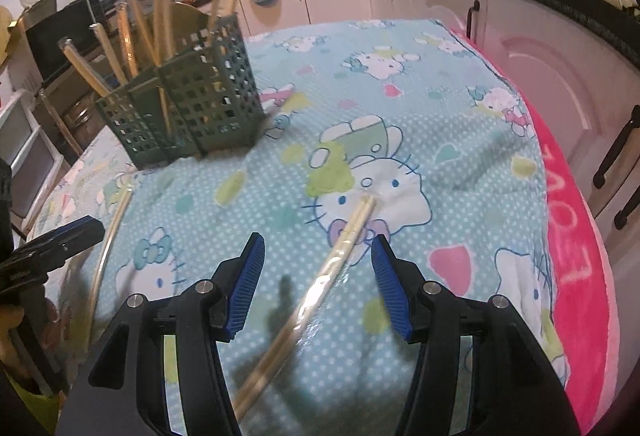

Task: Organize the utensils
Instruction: 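Close the left tool on a wrapped chopstick pair while the right tool grasps another, then lift both held chopstick pairs and carry them over the caddy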

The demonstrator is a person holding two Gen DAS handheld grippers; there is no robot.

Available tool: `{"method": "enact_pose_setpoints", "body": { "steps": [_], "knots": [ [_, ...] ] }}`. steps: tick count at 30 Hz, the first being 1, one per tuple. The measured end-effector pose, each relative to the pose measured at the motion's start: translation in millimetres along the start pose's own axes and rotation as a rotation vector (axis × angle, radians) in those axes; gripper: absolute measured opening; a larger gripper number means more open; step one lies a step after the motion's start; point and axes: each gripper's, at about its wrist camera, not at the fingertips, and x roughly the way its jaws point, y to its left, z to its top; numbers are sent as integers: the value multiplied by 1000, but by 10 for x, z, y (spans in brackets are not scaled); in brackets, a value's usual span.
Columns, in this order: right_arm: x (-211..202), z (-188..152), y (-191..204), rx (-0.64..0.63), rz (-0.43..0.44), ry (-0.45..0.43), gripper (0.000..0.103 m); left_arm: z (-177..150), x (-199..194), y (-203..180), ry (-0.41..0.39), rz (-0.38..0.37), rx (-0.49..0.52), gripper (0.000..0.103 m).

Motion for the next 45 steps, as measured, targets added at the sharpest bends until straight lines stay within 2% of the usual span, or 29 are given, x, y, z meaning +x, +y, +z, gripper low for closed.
{"method": "enact_pose_setpoints", "body": {
  "steps": [2,8,21,24,28,31,35,37,45],
  "knots": [
    [47,25,-31,3,-1,12,54,9,32,39,11,-11,-20,72],
    [195,98,-98,17,6,56,54,102,186,104,54,-3,-42,52],
    [483,284,-173,35,-7,135,53,342,422,173,100,38,-40,47],
    [534,324,-149,23,-30,139,44,377,445,180,102,45,-36,46],
    [529,364,-154,27,-45,127,16,403,473,202,107,58,-30,40],
    [509,397,-143,26,-19,120,10,425,486,237,108,67,-30,32],
    [436,411,-40,13,40,95,8,456,499,290,115,88,-29,14],
    [393,418,55,-10,67,81,7,470,500,326,121,94,-30,9],
    [234,482,394,-73,137,50,6,488,403,366,120,74,-23,5]
  ]
}}
